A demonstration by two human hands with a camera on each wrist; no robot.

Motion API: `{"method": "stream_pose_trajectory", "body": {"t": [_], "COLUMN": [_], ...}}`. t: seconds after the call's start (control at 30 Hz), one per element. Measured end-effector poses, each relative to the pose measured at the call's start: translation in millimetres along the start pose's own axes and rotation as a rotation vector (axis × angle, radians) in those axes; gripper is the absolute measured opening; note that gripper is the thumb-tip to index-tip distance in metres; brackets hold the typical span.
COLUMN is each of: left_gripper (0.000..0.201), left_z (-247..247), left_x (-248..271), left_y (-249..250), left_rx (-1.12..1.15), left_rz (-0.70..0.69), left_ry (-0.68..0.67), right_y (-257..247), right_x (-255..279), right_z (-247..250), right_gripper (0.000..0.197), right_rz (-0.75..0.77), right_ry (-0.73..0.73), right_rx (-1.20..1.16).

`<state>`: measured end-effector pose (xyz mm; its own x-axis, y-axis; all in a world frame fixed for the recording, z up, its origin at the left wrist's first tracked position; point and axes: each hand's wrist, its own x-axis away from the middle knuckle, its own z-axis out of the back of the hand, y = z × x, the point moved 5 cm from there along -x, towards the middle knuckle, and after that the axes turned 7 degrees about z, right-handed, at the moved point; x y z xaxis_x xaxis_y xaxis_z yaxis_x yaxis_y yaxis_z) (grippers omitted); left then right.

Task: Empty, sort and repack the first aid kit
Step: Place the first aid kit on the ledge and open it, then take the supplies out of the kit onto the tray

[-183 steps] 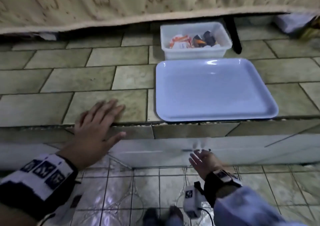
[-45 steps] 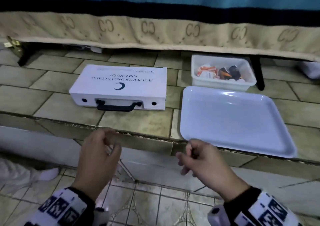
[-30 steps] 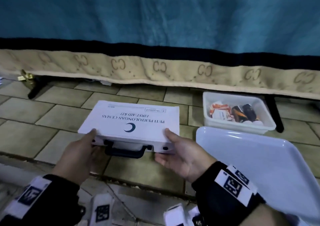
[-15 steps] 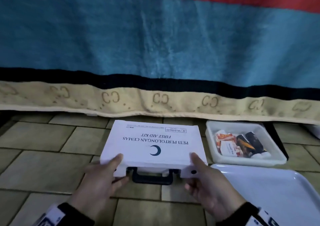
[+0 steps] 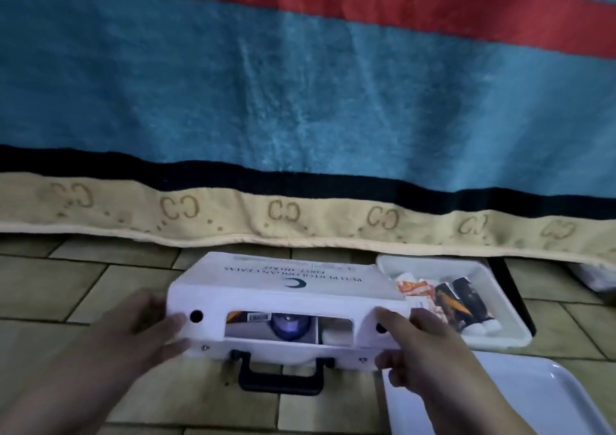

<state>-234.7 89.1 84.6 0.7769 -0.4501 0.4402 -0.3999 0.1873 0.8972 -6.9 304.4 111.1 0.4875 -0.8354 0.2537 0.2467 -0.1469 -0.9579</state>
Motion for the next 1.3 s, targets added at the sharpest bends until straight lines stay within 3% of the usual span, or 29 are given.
{"method": "stream_pose_trajectory", "body": {"t": [0.13,0.2,0.3,0.4,0.63,0.77,0.83,0.93,1.07,1.17,1.3], "left_gripper": [0.017,0.017,0.014,0.019,0.025,0.024,0.023,0.023,0.021,0.023,0.027], "left_z": [-9.0,-11.6,-22.2,-40.7,-91.3,-115.4,-126.6,-143.2,-169.6,-188.9,-209.6], "left_x": [-7.3,-16.7,-17.4,-9.1,-3.5,4.4,8.4,15.7,23.0,27.0,37.0], "left_y": [51.7,73.4,99.9,111.1,91.3,87.0,83.6,79.7,73.3,65.4,55.0], "left_rx": [-0.196,-0.366,-0.813,-0.911,-1.064,-1.105,-1.125,-1.133,-1.152,-1.174,-1.317], "left_rz": [-0.265,-0.402,-0.572,-0.681,-0.718,-0.781,-0.783,-0.823,-0.832,-0.813,-0.787], "left_ry": [0.016,0.184,0.47,0.517,0.251,0.161,0.109,0.053,-0.03,-0.127,-0.266], "right_y": [-39.3,-53.1,-68.0,-86.4,-94.8,-89.6,-84.5,-58.5,-21.7,-6.1,-6.0], "right_x": [-25.0,-46.5,-80.6,-102.9,-121.1,-111.0,-102.6,-82.5,-59.2,-51.2,-49.2], "right_z": [14.7,17.6,15.7,15.3,10.4,16.8,30.9,48.7,38.0,27.5,28.1], "right_gripper": [0.006,0.006,0.004,0.014,0.044,0.05,0.044,0.028,0.028,0.048,0.035], "right_rz": [0.297,0.388,0.473,0.572,0.608,0.613,0.553,0.418,0.539,0.532,0.634], "right_ry": [0.026,0.036,-0.003,0.004,0.076,0.028,-0.011,-0.076,-0.183,-0.221,-0.251], "right_rx": [0.188,0.272,0.377,0.557,1.039,1.064,1.041,1.226,1.375,1.476,1.555]}}
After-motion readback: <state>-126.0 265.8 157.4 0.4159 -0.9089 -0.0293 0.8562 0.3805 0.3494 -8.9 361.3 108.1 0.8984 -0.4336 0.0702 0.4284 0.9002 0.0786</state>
